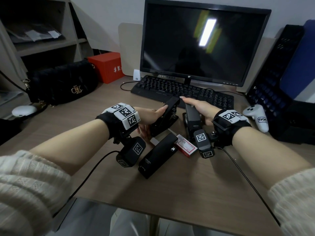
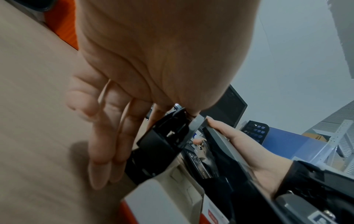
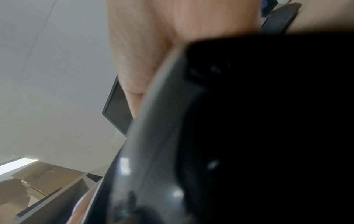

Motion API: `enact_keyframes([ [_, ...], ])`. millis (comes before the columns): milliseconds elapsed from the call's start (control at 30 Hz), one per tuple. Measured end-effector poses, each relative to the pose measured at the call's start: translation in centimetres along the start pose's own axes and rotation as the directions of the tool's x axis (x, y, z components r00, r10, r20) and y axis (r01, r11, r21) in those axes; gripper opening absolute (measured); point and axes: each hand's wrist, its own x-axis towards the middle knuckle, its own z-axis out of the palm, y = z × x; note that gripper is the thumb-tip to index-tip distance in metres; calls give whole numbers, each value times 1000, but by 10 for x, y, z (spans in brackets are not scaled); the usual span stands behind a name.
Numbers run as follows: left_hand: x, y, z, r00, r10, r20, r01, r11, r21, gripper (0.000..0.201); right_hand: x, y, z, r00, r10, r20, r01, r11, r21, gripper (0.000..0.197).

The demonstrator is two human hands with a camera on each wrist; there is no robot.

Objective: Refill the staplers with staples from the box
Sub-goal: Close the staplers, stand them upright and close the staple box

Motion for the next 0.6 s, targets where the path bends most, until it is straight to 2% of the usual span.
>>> enact_keyframes([
  [167, -2, 0, 0, 1000, -5, 5, 4, 1000, 26, 88, -8, 4, -8, 995, 2, -99, 3, 999, 48, 77],
  [267, -7, 1, 0, 999, -11, -32, 13, 998, 55, 88, -16, 8, -17, 991, 42, -131, -29, 995, 95, 83],
  [333, -9, 2, -1, 994, 22, -104, -14, 997, 77, 85, -22, 11, -22, 986, 46, -161, -29, 994, 102, 72],
  [400, -9, 3, -3, 967, 84, -239, -69, 995, 71, 73, -26, 10, -24, 983, 41, -177, -19, 992, 122, 50],
  [500, -7, 5, -8, 875, 217, -433, -169, 975, 145, 55, -31, 6, -27, 981, 29, -193, 5, 985, 171, 33],
  [600, -5, 10, -10, 807, 320, -497, -250, 947, 203, 54, -37, -2, -30, 974, 1, -226, 38, 985, 169, 28],
])
